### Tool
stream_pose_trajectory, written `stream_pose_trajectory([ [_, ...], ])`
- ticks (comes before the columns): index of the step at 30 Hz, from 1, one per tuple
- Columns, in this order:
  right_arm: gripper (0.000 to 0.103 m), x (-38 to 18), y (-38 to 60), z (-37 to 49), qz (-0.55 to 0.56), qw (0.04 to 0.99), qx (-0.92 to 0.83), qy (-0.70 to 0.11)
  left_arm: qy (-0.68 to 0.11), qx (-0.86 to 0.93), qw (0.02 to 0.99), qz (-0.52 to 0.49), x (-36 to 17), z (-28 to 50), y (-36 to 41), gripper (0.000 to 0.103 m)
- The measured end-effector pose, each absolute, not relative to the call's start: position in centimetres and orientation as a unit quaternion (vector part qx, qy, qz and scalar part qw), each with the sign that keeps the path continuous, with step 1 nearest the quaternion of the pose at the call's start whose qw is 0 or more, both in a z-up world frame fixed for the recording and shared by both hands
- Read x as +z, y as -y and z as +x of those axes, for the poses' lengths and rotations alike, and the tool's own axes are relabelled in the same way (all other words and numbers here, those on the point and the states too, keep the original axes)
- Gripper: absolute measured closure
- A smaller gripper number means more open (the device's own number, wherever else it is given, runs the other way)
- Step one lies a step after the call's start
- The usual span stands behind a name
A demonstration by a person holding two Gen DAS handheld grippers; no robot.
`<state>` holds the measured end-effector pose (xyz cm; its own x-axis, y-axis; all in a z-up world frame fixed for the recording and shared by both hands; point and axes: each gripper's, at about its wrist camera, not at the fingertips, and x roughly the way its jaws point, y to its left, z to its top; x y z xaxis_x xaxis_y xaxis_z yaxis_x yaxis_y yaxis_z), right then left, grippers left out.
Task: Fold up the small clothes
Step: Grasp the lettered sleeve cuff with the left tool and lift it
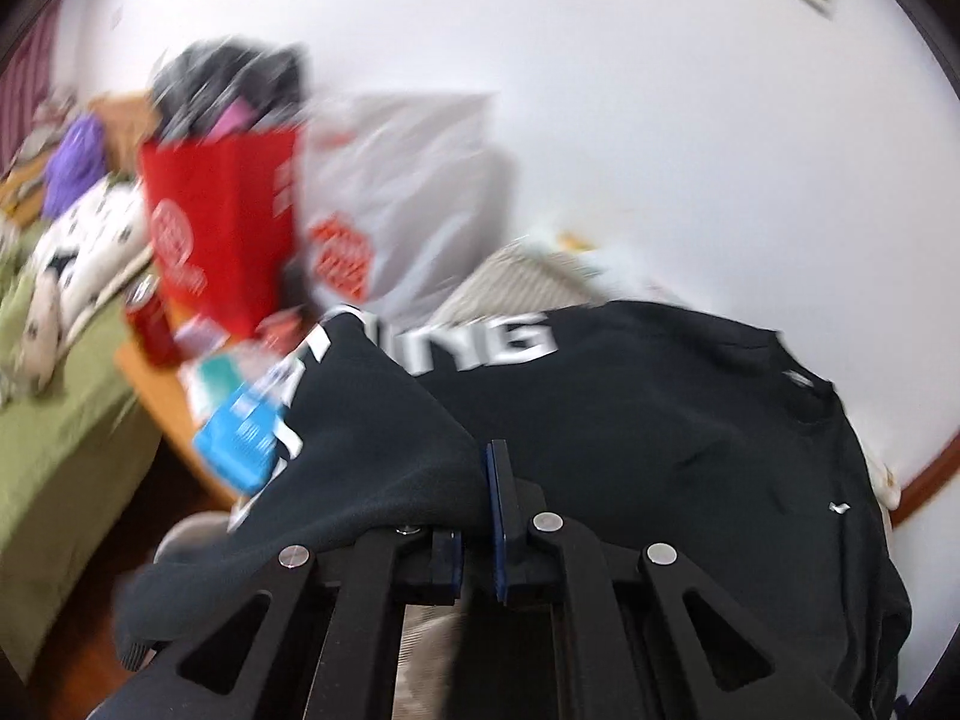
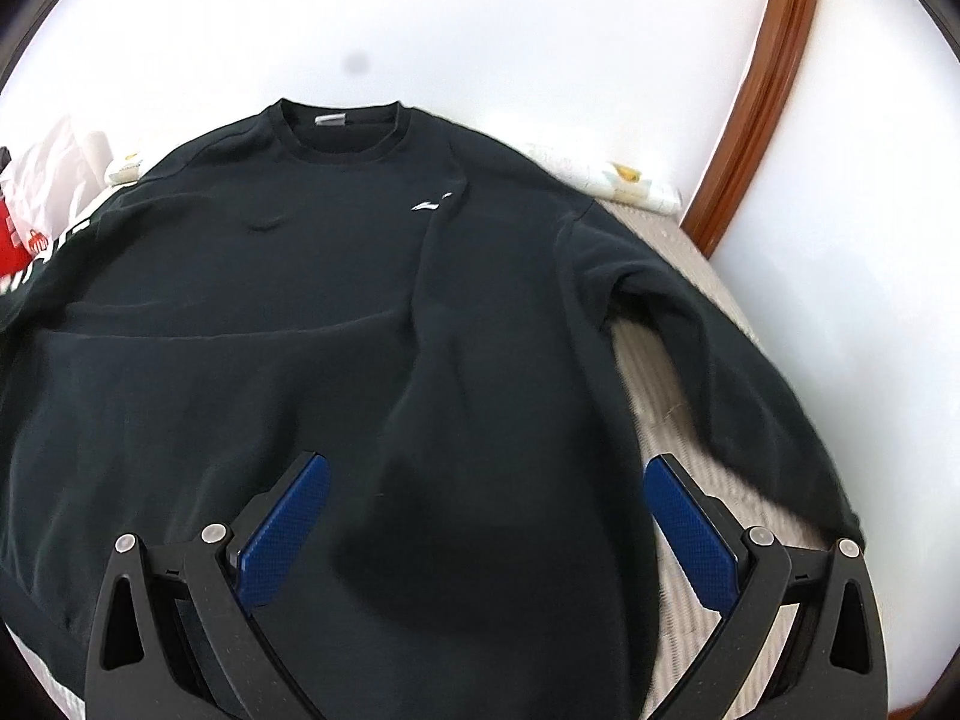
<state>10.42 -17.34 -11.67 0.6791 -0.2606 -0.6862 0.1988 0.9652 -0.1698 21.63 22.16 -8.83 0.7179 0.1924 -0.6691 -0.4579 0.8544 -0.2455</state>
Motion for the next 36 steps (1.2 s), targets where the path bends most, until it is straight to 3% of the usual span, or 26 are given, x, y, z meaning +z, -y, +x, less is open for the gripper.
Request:
stream_pose_trajectory([
  [6,0.0,-11.6,19.9,9.3,-0.024,0.916,-0.135,-0.378,-0.316,0.073,0.939,-0.112,-5.7,26.4,-12.3,0.097],
  [15,0.0,-13.2,22.6,7.0,-0.022,0.909,-0.157,-0.386,-0.412,0.01,0.911,-0.024,-11.9,29.3,-2.5,0.096],
  [20,0.0,-13.0,23.2,6.4,-0.023,0.911,-0.159,-0.38,-0.437,0.021,0.899,-0.024,-13.2,27.7,-3.6,0.087],
  [25,0.0,-11.2,20.9,6.6,-0.043,0.926,-0.136,-0.348,-0.41,0.029,0.91,-0.041,-12.3,23.5,-6.4,0.051],
  [29,0.005,-9.6,17.7,7.5,-0.061,0.942,-0.103,-0.312,-0.404,0.056,0.912,-0.053,-12.4,19.5,-10.6,0.051],
  [34,0.028,-8.5,11.0,10.9,-0.103,0.946,-0.021,-0.306,-0.414,0.099,0.902,-0.073,-14.5,15.3,-16.1,0.051],
  [36,0.031,-8.6,7.8,12.5,-0.135,0.944,0.009,-0.3,-0.421,0.099,0.897,-0.091,-15.5,14.5,-18.0,0.051],
])
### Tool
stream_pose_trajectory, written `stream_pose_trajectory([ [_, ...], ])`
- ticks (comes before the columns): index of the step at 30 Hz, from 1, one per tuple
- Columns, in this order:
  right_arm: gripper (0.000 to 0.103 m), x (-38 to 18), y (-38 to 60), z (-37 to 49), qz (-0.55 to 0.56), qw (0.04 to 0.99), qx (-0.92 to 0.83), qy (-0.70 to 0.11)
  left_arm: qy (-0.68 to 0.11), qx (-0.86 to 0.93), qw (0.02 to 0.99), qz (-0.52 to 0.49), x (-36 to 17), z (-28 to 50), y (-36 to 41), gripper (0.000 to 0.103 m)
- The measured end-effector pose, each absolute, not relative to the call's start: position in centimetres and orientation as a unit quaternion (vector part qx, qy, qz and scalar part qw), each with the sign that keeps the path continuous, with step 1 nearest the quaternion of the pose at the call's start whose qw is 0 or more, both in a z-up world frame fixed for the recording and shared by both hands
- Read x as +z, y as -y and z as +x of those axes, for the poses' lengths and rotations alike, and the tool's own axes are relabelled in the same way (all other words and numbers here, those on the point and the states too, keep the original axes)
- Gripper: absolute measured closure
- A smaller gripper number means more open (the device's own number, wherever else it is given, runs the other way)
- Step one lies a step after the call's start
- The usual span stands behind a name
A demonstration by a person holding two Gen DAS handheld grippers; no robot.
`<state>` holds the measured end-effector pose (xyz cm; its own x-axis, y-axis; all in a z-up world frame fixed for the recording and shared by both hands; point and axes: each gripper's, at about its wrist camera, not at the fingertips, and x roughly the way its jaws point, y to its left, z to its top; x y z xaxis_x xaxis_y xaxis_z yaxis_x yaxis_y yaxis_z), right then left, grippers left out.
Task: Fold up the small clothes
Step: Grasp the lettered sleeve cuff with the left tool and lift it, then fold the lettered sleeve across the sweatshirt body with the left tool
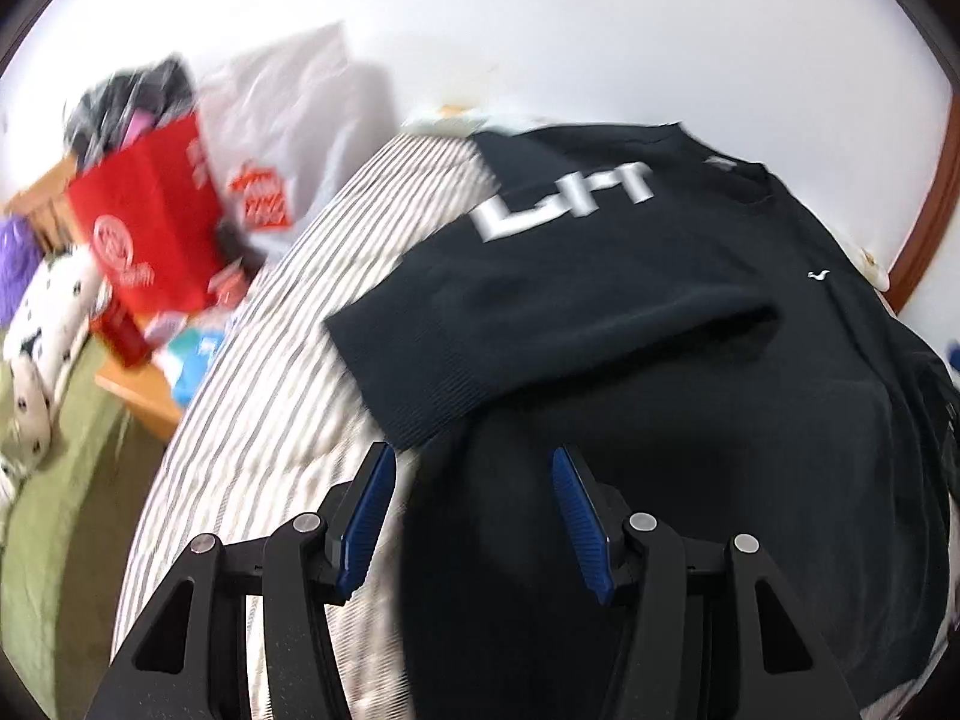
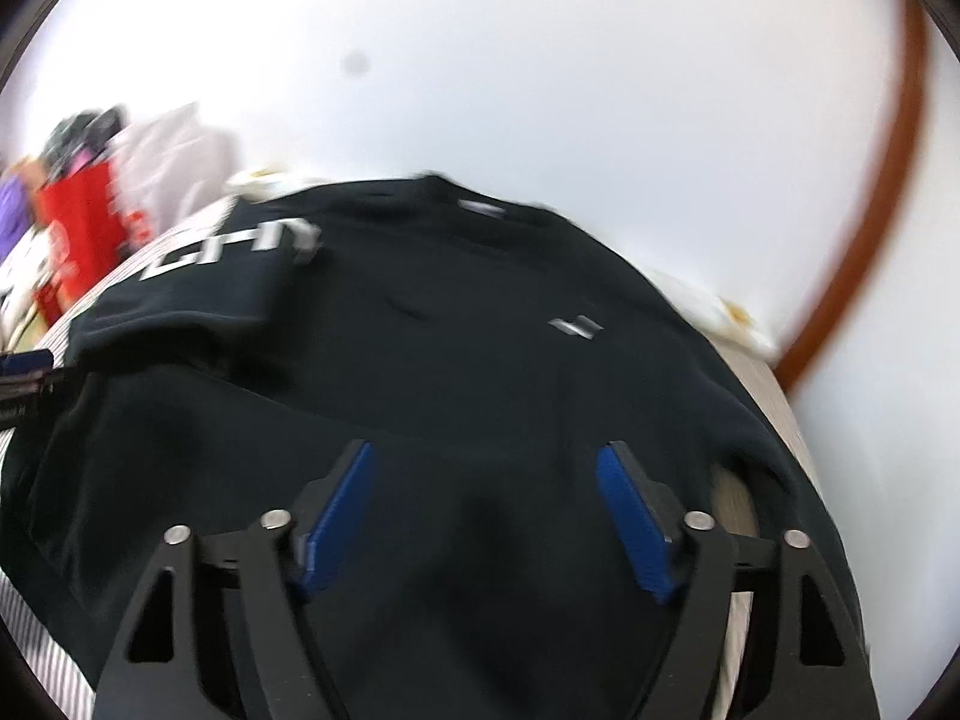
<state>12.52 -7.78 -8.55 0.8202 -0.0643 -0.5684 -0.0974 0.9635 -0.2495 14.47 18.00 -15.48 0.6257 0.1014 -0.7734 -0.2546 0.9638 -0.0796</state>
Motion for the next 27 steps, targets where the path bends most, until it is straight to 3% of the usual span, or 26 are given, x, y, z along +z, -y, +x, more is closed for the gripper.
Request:
stream_pose_trajectory([
  [5,0.031,-9.1,0.1,15.6,-0.193,0.936,0.086,-0.28,-0.412,0.072,0.897,-0.14,-17.2,13.5,-20.7,0.055],
  [9,0.031,-10.0,-4.5,17.0,-0.222,0.926,0.134,-0.276,-0.405,0.071,0.902,-0.133,-18.0,14.5,-21.1,0.087],
  [10,0.031,-10.4,-5.5,17.2,-0.231,0.923,0.144,-0.272,-0.406,0.061,0.902,-0.136,-18.1,14.4,-20.9,0.091],
  [18,0.032,-13.3,-10.4,17.7,-0.292,0.901,0.195,-0.257,-0.399,0.043,0.901,-0.164,-18.2,14.2,-21.4,0.092],
  [20,0.048,-13.3,-11.5,17.8,-0.296,0.901,0.205,-0.241,-0.398,0.04,0.9,-0.171,-18.2,14.2,-21.6,0.092],
  [22,0.089,-13.1,-12.3,18.1,-0.288,0.898,0.233,-0.237,-0.398,0.039,0.9,-0.173,-18.3,14.2,-21.6,0.092],
  [27,0.097,-9.7,-9.7,20.3,-0.184,0.931,0.222,-0.224,-0.397,0.037,0.9,-0.178,-18.3,14.1,-21.7,0.092],
])
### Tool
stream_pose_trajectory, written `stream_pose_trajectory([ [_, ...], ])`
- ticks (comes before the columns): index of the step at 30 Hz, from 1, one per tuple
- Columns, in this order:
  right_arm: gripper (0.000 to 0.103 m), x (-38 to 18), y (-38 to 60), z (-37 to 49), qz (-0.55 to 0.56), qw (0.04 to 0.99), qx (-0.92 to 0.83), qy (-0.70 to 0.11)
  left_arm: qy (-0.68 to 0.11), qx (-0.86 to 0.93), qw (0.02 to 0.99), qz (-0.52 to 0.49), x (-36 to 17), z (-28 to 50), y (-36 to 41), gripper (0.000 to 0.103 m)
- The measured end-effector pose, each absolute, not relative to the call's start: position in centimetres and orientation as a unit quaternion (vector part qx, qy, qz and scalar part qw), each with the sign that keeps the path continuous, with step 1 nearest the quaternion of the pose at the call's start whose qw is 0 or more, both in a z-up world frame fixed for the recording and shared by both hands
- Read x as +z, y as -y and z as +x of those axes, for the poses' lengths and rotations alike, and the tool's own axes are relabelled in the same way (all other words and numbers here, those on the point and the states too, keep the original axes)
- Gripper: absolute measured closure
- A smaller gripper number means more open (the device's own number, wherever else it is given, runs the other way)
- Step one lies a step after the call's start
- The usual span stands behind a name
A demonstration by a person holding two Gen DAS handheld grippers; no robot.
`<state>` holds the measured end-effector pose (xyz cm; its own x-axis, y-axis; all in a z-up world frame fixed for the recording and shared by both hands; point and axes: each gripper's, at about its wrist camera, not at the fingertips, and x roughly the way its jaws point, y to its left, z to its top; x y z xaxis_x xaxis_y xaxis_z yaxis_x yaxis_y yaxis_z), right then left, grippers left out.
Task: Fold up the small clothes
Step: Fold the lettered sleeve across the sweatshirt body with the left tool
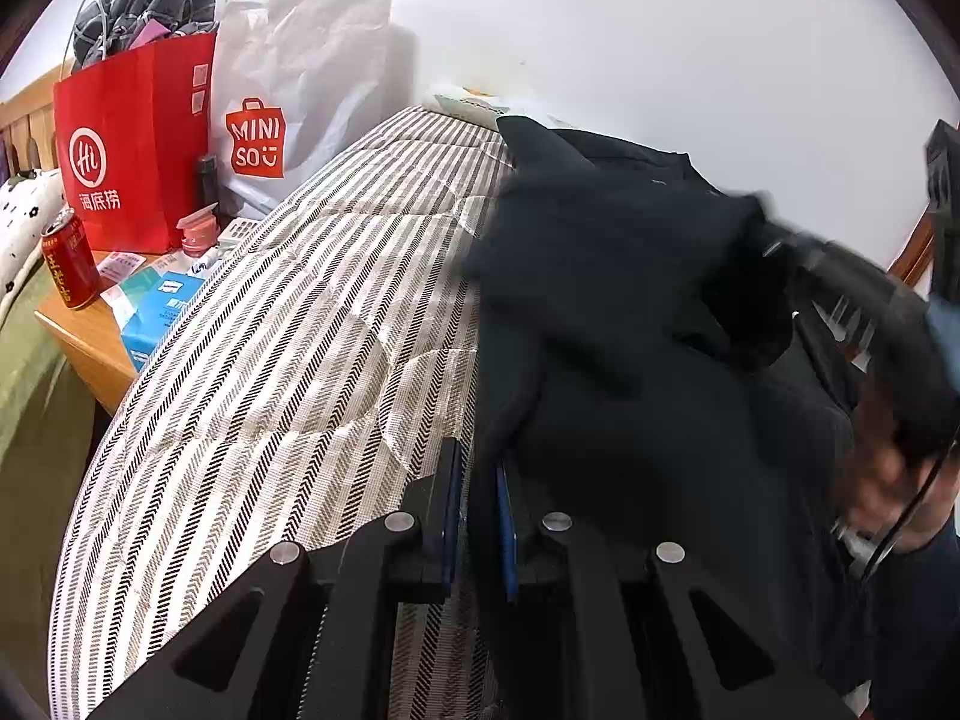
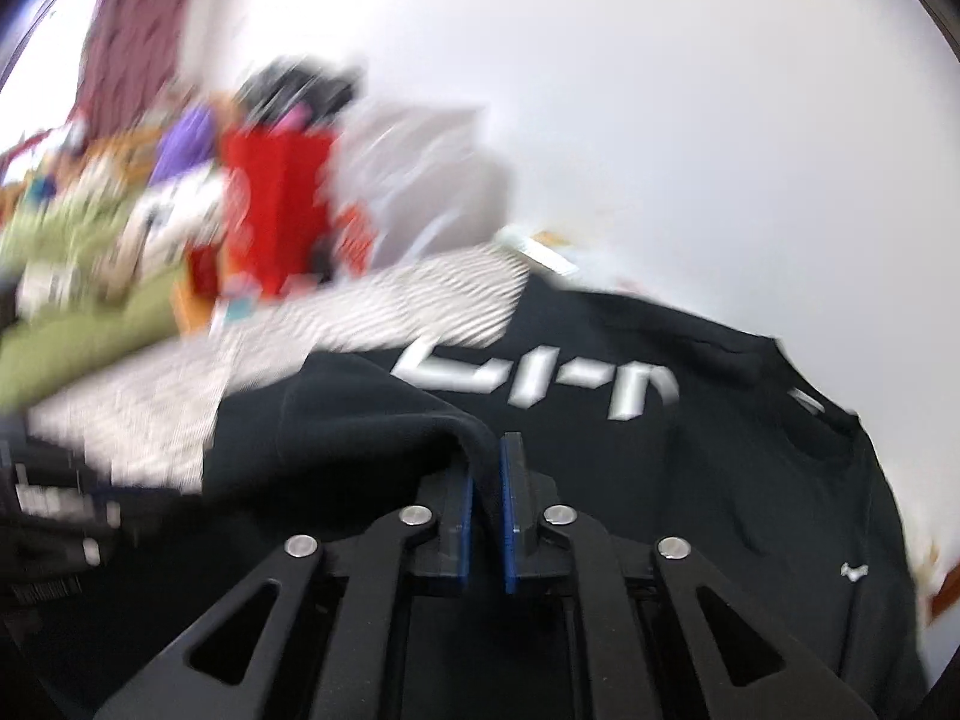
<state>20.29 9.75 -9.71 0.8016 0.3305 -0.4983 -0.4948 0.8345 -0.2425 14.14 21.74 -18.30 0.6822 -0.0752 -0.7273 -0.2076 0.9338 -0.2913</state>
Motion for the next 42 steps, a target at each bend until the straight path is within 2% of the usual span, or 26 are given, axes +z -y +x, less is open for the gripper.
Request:
stream_pose_trajectory([
  [5,0.097,-6.7,-1.2,23.0,-0.052,0.966,0.109,-0.23,-0.397,0.037,0.9,-0.178,-18.3,14.1,-21.7,0.092],
  [11,0.091,-8.7,8.4,24.2,0.028,0.956,0.021,-0.293,-0.398,0.038,0.9,-0.176,-18.2,14.1,-21.8,0.092],
  [14,0.076,-10.4,10.9,23.4,0.024,0.94,0.003,-0.339,-0.399,0.04,0.9,-0.171,-18.2,14.1,-21.7,0.092],
  [16,0.061,-11.2,12.2,21.5,0.012,0.938,-0.009,-0.345,-0.401,0.042,0.902,-0.156,-18.0,13.9,-21.2,0.091],
  [18,0.055,-11.6,13.1,19.0,-0.01,0.94,-0.023,-0.34,-0.409,0.043,0.903,-0.125,-17.8,13.4,-20.5,0.087],
  [21,0.052,-12.1,15.4,14.8,-0.035,0.941,-0.052,-0.334,-0.42,0.043,0.902,-0.091,-17.6,12.3,-19.5,0.078],
  [24,0.029,-13.1,18.0,11.4,-0.043,0.932,-0.079,-0.35,-0.424,0.039,0.902,-0.073,-17.4,11.1,-19.1,0.073],
  [28,0.028,-15.0,21.5,6.4,-0.034,0.923,-0.12,-0.365,-0.431,0.028,0.899,-0.078,-17.1,9.1,-19.2,0.064],
  [34,0.028,-18.1,25.6,0.9,0.041,0.907,-0.113,-0.403,-0.433,0.013,0.899,-0.069,-17.2,6.8,-18.2,0.064],
  [39,0.028,-18.7,25.3,-1.5,0.088,0.911,-0.072,-0.396,-0.44,-0.029,0.893,-0.093,-17.2,6.2,-17.6,0.066],
  [41,0.028,-19.0,24.6,-1.8,0.093,0.912,-0.06,-0.395,-0.435,-0.022,0.898,-0.069,-17.3,6.1,-16.6,0.066],
  [42,0.032,-19.1,23.9,-1.9,0.085,0.915,-0.059,-0.39,-0.432,-0.016,0.9,-0.058,-17.4,6.1,-16.3,0.066],
])
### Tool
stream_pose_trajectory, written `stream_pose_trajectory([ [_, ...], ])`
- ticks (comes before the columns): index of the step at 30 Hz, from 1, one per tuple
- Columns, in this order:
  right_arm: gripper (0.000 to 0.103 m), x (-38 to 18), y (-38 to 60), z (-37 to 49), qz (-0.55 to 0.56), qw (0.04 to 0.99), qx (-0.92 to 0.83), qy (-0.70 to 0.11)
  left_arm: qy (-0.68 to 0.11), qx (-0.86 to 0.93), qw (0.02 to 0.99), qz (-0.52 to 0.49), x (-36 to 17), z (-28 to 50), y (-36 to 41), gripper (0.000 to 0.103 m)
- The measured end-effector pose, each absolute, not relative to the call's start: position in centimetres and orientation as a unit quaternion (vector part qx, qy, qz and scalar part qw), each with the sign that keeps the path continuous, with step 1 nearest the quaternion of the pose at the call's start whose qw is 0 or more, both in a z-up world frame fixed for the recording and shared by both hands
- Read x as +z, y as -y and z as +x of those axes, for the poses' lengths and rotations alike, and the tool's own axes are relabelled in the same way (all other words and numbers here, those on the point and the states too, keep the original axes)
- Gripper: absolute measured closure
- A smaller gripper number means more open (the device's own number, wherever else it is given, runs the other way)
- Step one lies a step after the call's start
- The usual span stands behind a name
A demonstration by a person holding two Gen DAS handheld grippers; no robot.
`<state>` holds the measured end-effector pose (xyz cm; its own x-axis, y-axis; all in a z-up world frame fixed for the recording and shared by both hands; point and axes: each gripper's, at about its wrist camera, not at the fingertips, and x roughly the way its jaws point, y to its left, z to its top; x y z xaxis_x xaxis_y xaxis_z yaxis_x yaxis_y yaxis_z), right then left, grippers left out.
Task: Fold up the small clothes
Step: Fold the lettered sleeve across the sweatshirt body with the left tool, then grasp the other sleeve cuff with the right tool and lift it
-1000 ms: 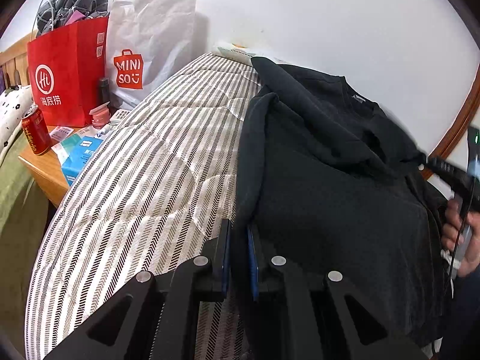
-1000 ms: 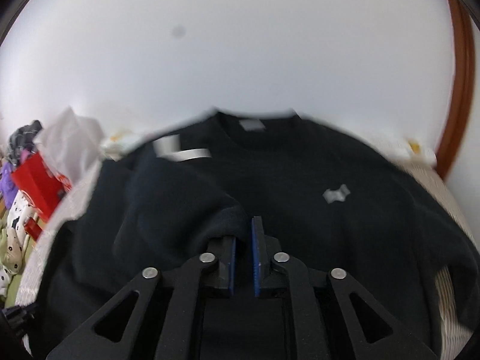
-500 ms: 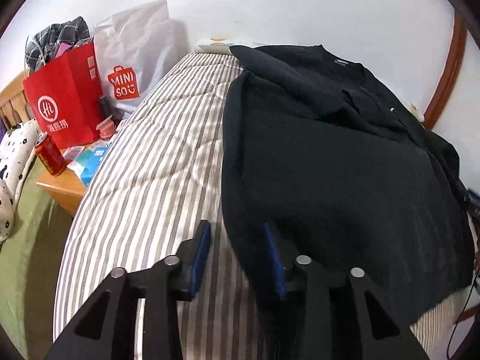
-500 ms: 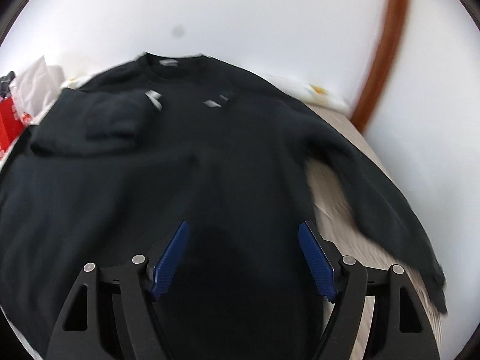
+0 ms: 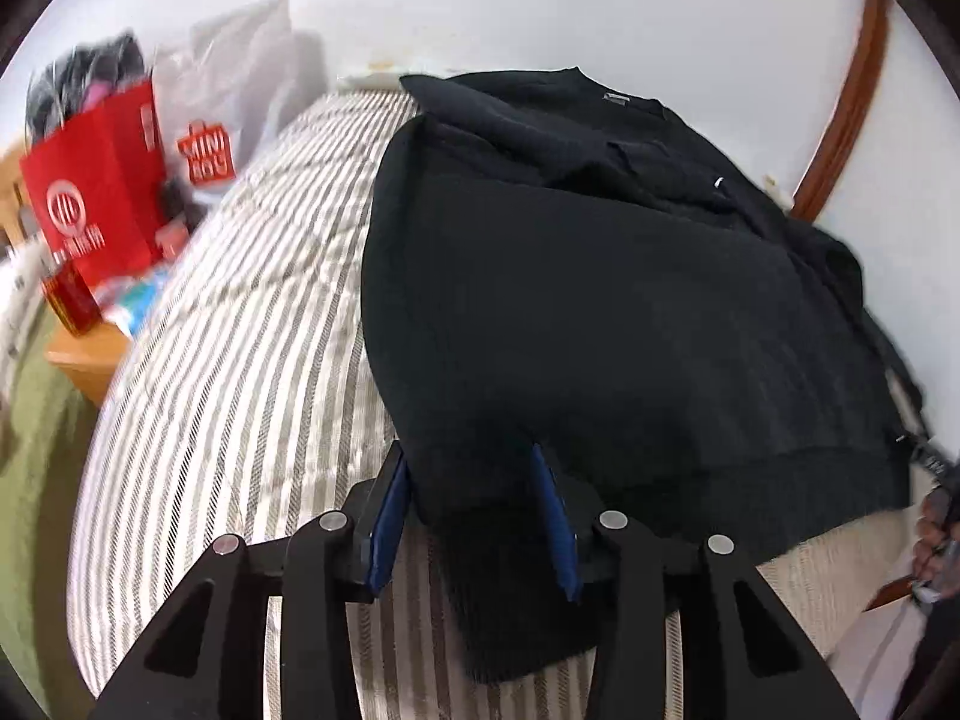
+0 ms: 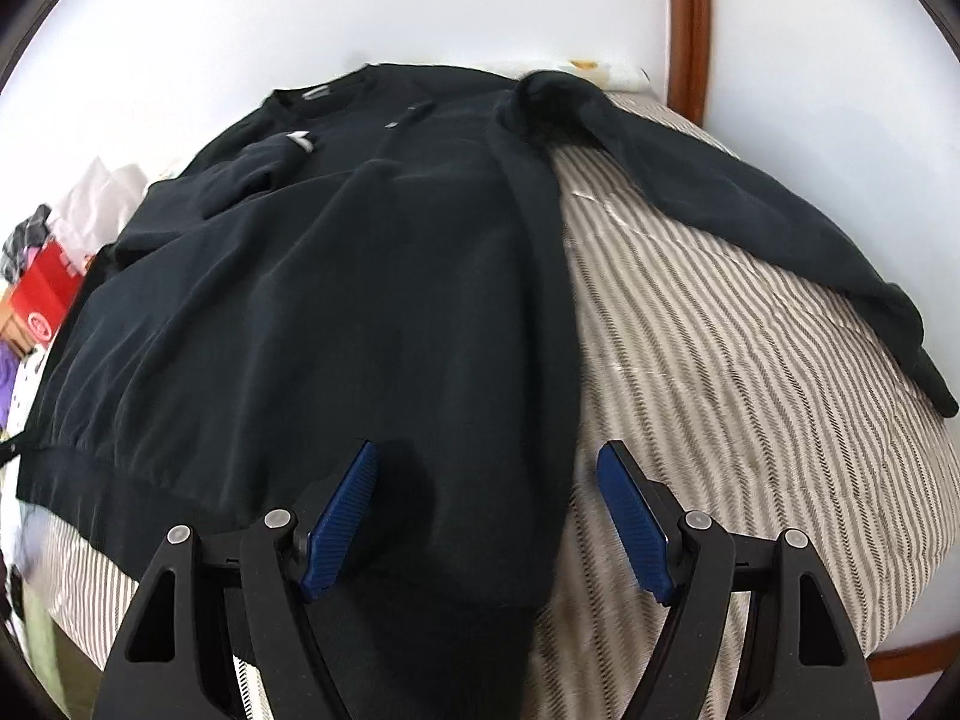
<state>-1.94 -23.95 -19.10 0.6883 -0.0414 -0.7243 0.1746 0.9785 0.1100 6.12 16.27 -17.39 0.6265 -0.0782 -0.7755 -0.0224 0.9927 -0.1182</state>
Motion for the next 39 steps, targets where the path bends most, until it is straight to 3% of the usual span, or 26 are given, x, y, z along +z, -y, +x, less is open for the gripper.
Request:
stream_pose_trajectory([
  [2,0.045,-19.1,23.2,-1.7,0.072,0.919,-0.061,-0.382,-0.428,0.002,0.902,-0.049,-17.4,6.3,-15.8,0.074],
  [3,0.058,-19.0,23.0,-1.8,0.072,0.922,-0.06,-0.376,-0.428,0.011,0.903,-0.049,-17.3,6.3,-15.7,0.083],
  [4,0.079,-18.9,23.0,-1.8,0.076,0.923,-0.06,-0.373,-0.426,0.014,0.903,-0.051,-17.3,6.3,-15.8,0.087],
  [5,0.09,-18.8,23.0,-1.6,0.077,0.923,-0.06,-0.371,-0.423,0.017,0.904,-0.055,-17.2,6.3,-15.9,0.091],
  [10,0.095,-18.1,24.1,-2.8,0.092,0.926,-0.054,-0.362,-0.419,0.02,0.906,-0.062,-16.5,4.6,-16.0,0.094],
  [23,0.093,-17.1,23.9,-4.0,0.064,0.924,-0.058,-0.373,-0.435,0.011,0.899,-0.051,-16.7,1.6,-16.2,0.092],
  [27,0.078,-16.5,23.8,-2.5,0.028,0.915,-0.074,-0.397,-0.436,0.005,0.899,-0.051,-16.2,1.8,-16.1,0.088],
  [30,0.052,-14.5,23.5,-1.8,0.0,0.923,-0.095,-0.373,-0.434,0.0,0.9,-0.047,-15.5,2.5,-16.0,0.088],
  [39,0.041,-8.6,18.7,6.6,-0.022,0.948,-0.035,-0.314,-0.435,0.012,0.898,-0.06,-14.3,7.5,-16.8,0.082],
])
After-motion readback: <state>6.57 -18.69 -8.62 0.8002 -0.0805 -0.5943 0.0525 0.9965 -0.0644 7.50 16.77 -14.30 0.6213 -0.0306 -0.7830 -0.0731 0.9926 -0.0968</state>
